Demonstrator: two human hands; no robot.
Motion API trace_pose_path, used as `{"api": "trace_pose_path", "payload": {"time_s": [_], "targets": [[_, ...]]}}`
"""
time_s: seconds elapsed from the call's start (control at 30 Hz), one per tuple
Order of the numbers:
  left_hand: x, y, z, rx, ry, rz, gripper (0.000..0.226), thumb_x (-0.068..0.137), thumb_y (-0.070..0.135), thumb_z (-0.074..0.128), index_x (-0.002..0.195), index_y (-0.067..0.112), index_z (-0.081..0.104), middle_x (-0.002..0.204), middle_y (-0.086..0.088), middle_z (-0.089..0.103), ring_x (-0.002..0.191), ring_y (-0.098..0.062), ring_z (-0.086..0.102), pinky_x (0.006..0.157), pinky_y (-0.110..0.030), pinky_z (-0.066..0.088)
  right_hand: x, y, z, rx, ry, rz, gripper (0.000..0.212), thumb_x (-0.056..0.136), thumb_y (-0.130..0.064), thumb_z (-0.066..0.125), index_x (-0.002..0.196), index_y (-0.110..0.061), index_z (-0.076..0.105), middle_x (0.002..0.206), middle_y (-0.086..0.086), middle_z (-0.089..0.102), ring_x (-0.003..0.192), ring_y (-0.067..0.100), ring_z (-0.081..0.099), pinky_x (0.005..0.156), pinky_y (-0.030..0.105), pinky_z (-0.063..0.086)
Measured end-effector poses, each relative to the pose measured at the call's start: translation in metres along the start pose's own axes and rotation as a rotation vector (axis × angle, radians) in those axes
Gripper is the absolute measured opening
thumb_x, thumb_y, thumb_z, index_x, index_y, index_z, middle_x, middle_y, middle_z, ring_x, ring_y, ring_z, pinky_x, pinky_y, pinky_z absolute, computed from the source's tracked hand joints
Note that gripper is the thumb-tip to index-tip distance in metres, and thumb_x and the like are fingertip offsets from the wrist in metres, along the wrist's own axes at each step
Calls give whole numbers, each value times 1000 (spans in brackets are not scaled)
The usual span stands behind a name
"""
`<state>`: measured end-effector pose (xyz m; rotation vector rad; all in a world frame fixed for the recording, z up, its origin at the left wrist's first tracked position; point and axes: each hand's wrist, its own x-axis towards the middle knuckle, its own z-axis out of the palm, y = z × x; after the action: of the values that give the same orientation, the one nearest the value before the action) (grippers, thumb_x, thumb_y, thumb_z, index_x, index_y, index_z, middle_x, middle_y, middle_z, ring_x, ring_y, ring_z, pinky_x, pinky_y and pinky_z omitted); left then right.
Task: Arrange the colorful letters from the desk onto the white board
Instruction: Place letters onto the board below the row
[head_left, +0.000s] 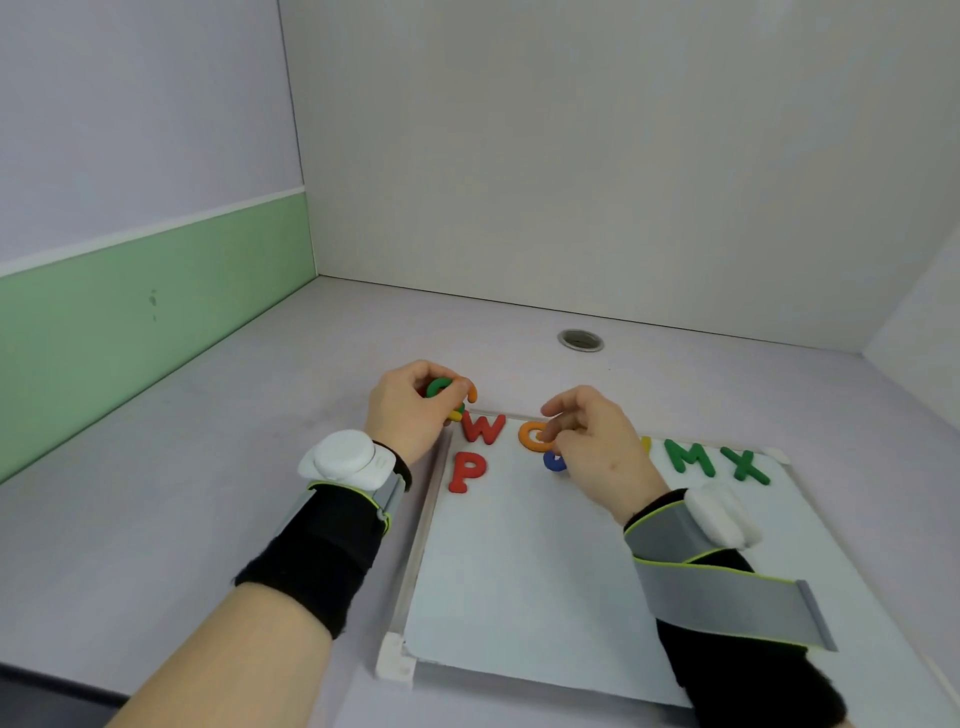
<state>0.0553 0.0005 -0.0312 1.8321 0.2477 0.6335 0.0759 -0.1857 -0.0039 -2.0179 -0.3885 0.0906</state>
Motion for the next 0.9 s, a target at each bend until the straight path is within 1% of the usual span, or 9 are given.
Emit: {"api": "trace_pose_path", "payload": {"time_s": [0.1, 0.2, 0.3, 0.4, 0.47, 0.53, 0.63, 0.8, 0.9], "targets": [[0, -1, -1, 5, -1, 2, 9, 83, 22, 67, 75, 28, 67, 80, 8, 71, 76, -12, 68, 70, -25, 56, 1, 1, -1, -2, -37, -29, 35, 77, 9, 52, 99, -18, 51, 91, 1, 62, 85, 24, 63, 67, 30, 53], [1, -2, -1, 14, -7, 8, 9, 83, 22, 66, 76, 28, 67, 82, 6, 72, 79, -14, 68, 72, -27, 56, -1, -3, 0, -19, -135, -72, 41, 74, 7, 59, 104, -20, 47, 91, -3, 59, 86, 20, 63, 70, 28, 51], [2, -2, -1, 15, -8, 11, 5, 83, 22, 66, 79, 25, 68, 83, 3, 72, 79, -14, 68, 70, -25, 56, -4, -6, 2, -72, -202, -117, 43, 72, 7, 59, 103, -20, 47, 87, -1, 61, 81, 20, 61, 68, 25, 48], [1, -2, 0, 20, 2, 11, 5, 83, 22, 67, 79, 24, 67, 82, 4, 71, 75, -12, 67, 66, -21, 55, -7, -7, 6, -153, -244, -147, 44, 71, 6, 57, 104, -21, 46, 82, -5, 64, 81, 22, 62, 73, 32, 53], [1, -3, 1, 20, -1, 10, 4, 83, 22, 67, 79, 24, 67, 83, 2, 71, 77, -14, 68, 67, -23, 56, -9, -7, 8, -175, -253, -159, 46, 70, 5, 57, 106, -22, 47, 82, -8, 65, 86, 25, 63, 79, 39, 55], [1, -4, 1, 22, 0, 11, 4, 83, 23, 67, 79, 25, 67, 85, 0, 72, 79, -16, 68, 70, -27, 57, -10, -9, 8, -175, -259, -166, 47, 71, 5, 58, 107, -23, 47, 86, -7, 64, 88, 24, 64, 81, 41, 56], [1, -5, 1, 38, 4, 13, 3, 83, 23, 67, 84, 21, 69, 87, -1, 72, 82, -17, 68, 74, -30, 59, -13, -11, 9, -152, -264, -165, 51, 72, 6, 60, 111, -23, 46, 94, -5, 61, 89, 17, 66, 82, 36, 57], [-1, -4, 1, 43, 11, 14, 4, 84, 23, 67, 85, 20, 69, 87, 0, 71, 83, -16, 68, 76, -32, 59, -14, -13, 9, -236, -242, -186, 58, 72, 0, 68, 121, -21, 46, 110, -3, 58, 103, 13, 57, 88, 24, 49], [-1, -3, 0, 42, 4, 15, 2, 83, 22, 67, 83, 21, 68, 87, 0, 72, 83, -17, 68, 77, -33, 59, -15, -13, 4, -305, -261, -161, 57, 72, -11, 71, 120, -24, 45, 110, -5, 55, 102, 13, 53, 82, 24, 46]]}}
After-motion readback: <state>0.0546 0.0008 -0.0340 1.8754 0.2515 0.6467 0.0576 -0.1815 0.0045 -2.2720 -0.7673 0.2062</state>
